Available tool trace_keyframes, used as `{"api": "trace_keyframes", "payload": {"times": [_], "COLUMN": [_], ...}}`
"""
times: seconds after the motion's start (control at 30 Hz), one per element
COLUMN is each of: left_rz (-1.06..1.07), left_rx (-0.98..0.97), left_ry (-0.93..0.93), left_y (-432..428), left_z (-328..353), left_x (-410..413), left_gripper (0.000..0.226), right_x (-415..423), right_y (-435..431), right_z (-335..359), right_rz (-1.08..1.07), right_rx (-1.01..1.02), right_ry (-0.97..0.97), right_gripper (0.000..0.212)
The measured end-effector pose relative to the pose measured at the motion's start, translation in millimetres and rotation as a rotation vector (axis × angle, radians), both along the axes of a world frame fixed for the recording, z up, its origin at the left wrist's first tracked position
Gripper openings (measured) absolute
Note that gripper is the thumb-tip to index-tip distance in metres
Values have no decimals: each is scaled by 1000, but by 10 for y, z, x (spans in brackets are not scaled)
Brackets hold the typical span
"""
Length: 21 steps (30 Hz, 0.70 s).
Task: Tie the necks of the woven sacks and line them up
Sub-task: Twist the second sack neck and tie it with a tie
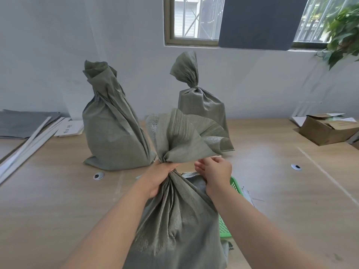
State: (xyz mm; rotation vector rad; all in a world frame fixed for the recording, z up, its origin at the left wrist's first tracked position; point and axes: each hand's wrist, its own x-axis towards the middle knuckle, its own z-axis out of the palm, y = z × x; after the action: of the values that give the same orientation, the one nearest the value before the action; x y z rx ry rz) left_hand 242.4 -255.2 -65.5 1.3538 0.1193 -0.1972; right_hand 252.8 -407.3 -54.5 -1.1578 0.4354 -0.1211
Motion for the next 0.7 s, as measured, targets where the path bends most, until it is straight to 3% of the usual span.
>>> {"api": "trace_keyframes", "payload": {"times": [0.1,0.23,0.3,0.4,0.53,0.7], "left_rz": [-17,-26,-33,-14,10,-24], "left_rx": [61,140,205,401,757,1115], "left_ry": [-51,-87,-92,-85,-162,-223], "left_y": [30,23,21,46,57,44], "left_z": [17,20,27,36,112,209], "left_x": [3,36,49,71,64,21], "left_gripper": [67,40,40,50,33,49], "right_x": [-48,-64,-65,-64,-48,-57], "right_y": [71,118,126,125,105,109], "right_z": [55,148,135,108,50,31], "right_rz": [212,482,515,520,556,551], "right_rx": [-152,-152,-132,-126,-171,-203], "right_ry": [12,74,74,69,133,143], "right_gripper": [8,7,11,8,12,8]}}
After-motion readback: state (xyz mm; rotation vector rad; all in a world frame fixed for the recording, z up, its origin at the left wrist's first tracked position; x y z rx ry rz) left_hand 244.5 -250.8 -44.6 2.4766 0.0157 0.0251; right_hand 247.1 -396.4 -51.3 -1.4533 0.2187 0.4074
